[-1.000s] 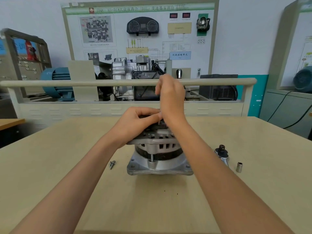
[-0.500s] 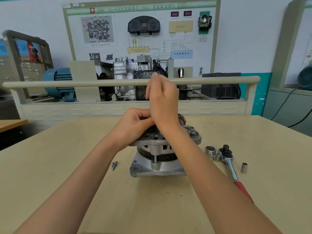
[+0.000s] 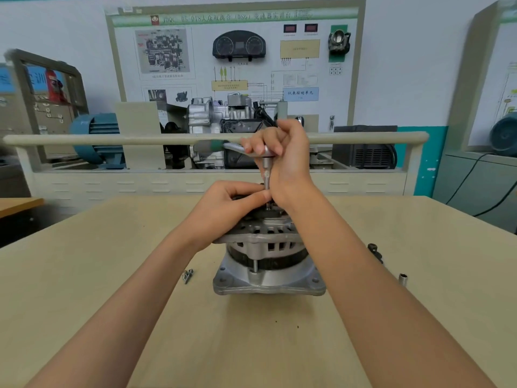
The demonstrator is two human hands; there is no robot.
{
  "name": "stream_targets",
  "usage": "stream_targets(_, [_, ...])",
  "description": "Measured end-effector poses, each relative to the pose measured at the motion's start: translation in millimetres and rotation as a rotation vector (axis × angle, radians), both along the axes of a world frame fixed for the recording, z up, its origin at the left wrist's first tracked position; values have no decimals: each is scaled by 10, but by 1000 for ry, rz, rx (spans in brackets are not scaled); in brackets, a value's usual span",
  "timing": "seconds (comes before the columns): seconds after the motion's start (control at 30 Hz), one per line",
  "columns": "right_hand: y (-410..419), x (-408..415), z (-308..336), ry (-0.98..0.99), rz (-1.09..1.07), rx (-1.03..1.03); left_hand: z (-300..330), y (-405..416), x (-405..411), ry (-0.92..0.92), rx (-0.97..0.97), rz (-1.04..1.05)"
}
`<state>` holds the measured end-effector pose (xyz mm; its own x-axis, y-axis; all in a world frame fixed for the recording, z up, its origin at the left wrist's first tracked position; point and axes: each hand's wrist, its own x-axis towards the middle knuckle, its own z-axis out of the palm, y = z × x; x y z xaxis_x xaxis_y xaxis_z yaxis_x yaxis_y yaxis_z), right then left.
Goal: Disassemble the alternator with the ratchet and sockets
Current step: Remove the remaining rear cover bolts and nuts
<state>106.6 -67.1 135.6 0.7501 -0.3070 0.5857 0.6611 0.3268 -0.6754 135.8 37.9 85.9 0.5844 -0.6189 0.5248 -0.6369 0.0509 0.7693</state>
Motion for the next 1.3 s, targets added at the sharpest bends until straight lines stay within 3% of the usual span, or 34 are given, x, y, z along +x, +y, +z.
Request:
stream_targets(0.07, [22,0,-7,-20,21,5,-1,14,2,12,5,3])
stream_targets(0.13, [110,-3,-58,-36,-231,-118,6,24,-21,9,11,14])
stream_targets(0.27, [259,10,-305,-59,-1309,-812,4,8,26,-14,32,173])
stream_targets(0.33, [300,23,-326,61,-1519,-901,15,3,27,-19,42,185])
stream_targets(0.4, [301,21,-265,29,-1369,-767,18,-2,12,-30,31,151])
stream_targets(0.53, [192,-4,-80,-50,-589,-304,18,-5,-26,-16,27,67])
stream_targets(0.67, [33,-8,-22,-16,-39,-4,13,6,-21,30,4,1])
stream_targets(0.7, [38,-16,-25,-20,-23,7,10,12,-15,30,4,-2])
stream_targets(0.77, [104,-25,-67,-43,-217,-93,14,18,-36,23,6,13])
stream_targets(0.83, [198,-54,-159,-94,-637,-372,8,18,-32,14,20,84])
stream_targets(0.9, [252,-42,-278,-81,-1192,-752,7,10,-2,1,37,169])
stream_targets(0.97, [290,-36,-334,24,-1485,-909,22,1,7,-17,40,200])
stream_targets(1.07, [324,-51,-264,-23,-1337,-719,20,-5,-7,-29,16,168])
stream_targets(1.13, [301,-58,-167,-90,-1018,-548,15,5,-33,-17,26,123])
stream_targets(1.2, [252,-62,-75,-55,-649,-362,15,-1,-47,-6,26,79])
stream_targets(1.3, [140,-48,-8,7,-275,-168,14,-8,-36,11,3,10])
